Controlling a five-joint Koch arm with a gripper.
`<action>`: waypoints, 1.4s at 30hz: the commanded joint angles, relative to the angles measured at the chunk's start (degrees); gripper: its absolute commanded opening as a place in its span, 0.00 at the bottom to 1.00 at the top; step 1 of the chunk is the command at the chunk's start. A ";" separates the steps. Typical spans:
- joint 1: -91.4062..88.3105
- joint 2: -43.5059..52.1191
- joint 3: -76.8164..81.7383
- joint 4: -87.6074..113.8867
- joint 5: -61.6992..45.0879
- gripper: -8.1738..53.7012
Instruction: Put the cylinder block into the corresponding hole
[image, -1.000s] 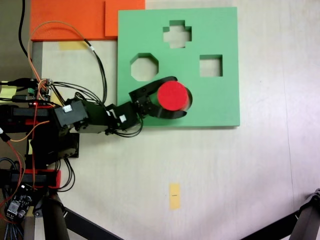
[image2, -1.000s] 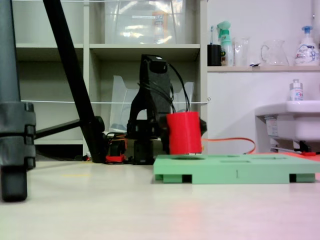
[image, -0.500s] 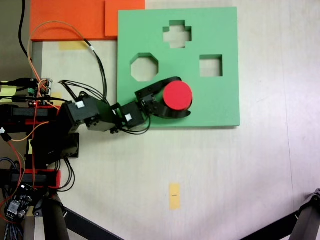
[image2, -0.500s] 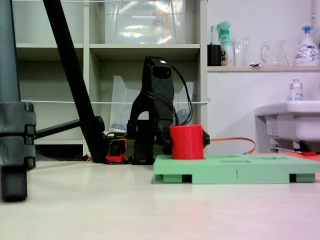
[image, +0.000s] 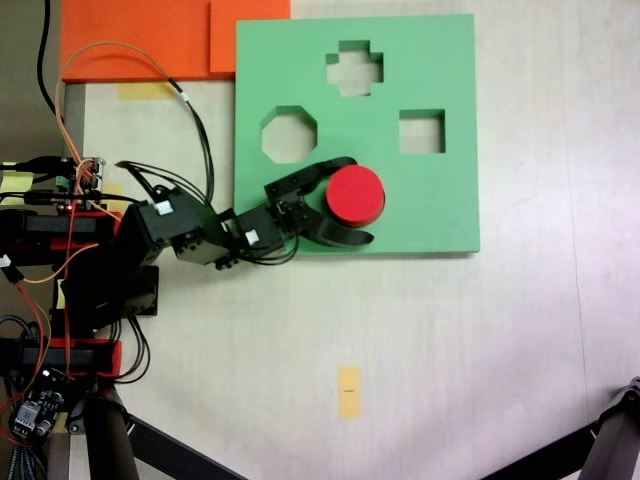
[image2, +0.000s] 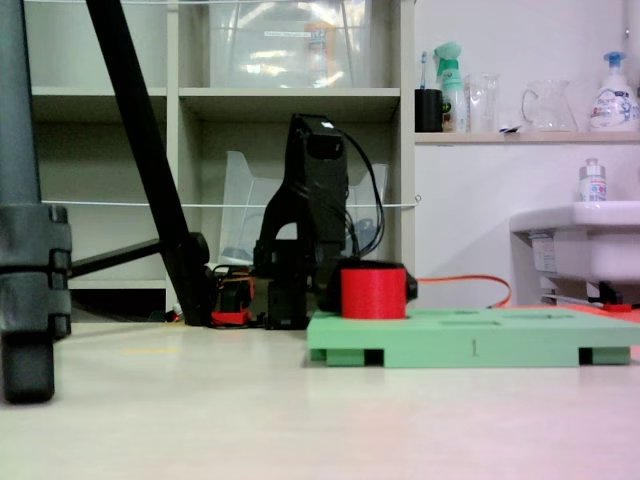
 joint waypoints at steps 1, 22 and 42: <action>-0.88 3.60 1.23 -5.80 -2.81 0.97; 18.02 71.81 11.43 70.31 -75.23 0.74; 32.52 72.07 31.46 78.93 -87.19 0.68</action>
